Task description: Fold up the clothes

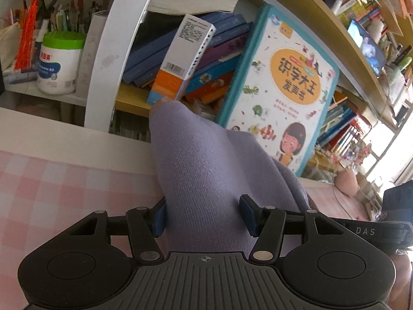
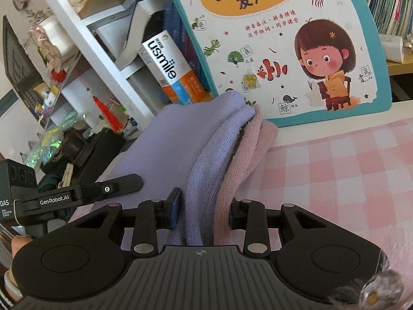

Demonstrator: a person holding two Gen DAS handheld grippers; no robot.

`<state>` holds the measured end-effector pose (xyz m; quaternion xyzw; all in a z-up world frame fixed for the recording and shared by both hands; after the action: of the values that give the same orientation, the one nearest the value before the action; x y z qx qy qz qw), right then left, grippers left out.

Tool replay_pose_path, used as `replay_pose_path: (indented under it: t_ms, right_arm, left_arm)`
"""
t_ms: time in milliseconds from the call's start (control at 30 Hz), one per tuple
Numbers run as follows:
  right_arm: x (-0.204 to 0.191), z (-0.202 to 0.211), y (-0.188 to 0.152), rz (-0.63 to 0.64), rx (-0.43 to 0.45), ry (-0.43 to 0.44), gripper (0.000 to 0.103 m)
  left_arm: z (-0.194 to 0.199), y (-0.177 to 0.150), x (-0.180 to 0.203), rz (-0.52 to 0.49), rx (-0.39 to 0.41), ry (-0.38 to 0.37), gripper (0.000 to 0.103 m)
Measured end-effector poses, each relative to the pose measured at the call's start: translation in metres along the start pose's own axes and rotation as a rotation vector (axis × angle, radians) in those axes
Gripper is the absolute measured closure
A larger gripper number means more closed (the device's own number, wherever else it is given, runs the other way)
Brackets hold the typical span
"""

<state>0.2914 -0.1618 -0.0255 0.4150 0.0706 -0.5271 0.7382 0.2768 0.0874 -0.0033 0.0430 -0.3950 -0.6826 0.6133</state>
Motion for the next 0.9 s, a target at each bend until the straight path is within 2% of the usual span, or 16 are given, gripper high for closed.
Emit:
replay_pose_path:
  t_ms: [367, 467, 533, 567, 667, 767, 900]
  right_arm:
    - [0.016, -0.012, 0.007, -0.033, -0.006, 0.040, 0.068]
    - [0.016, -0.010, 0.004, -0.047, 0.014, 0.028, 0.057]
    - [0.013, -0.006, 0.001, -0.050, 0.038, 0.009, 0.052]
    - [0.011, -0.001, -0.001, -0.044, 0.054, -0.004, 0.046]
    - [0.004, 0.015, -0.009, -0.018, 0.100, -0.025, 0.040]
    - [-0.004, 0.032, -0.024, 0.007, 0.131, -0.053, 0.037]
    - [-0.014, 0.050, -0.050, 0.042, 0.145, -0.104, 0.034]
  left_arm:
    - [-0.014, 0.002, -0.011, 0.020, 0.016, -0.009, 0.042]
    - [-0.008, 0.000, -0.009, 0.033, 0.047, 0.021, 0.029]
    - [0.002, -0.004, -0.002, 0.017, 0.107, 0.060, 0.020]
    - [0.008, -0.006, 0.001, 0.008, 0.137, 0.080, 0.016]
    - [0.025, -0.016, 0.020, -0.046, 0.199, 0.136, 0.008]
    - [0.037, -0.033, 0.042, -0.121, 0.224, 0.171, 0.006]
    - [0.043, -0.057, 0.067, -0.198, 0.205, 0.175, 0.005]
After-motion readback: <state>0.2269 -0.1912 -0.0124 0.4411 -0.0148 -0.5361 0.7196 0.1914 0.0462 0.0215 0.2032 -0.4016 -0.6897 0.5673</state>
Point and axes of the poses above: each gripper's, at about its wrist camera, not at the fingertips, and z roughly against the way its jaws point, x to its right, y to its top, the point moved 1 cm from there along -z, roughly the way its jaws point, and after that the axes turned 15 degrees about -x, right-handed, at the moved point
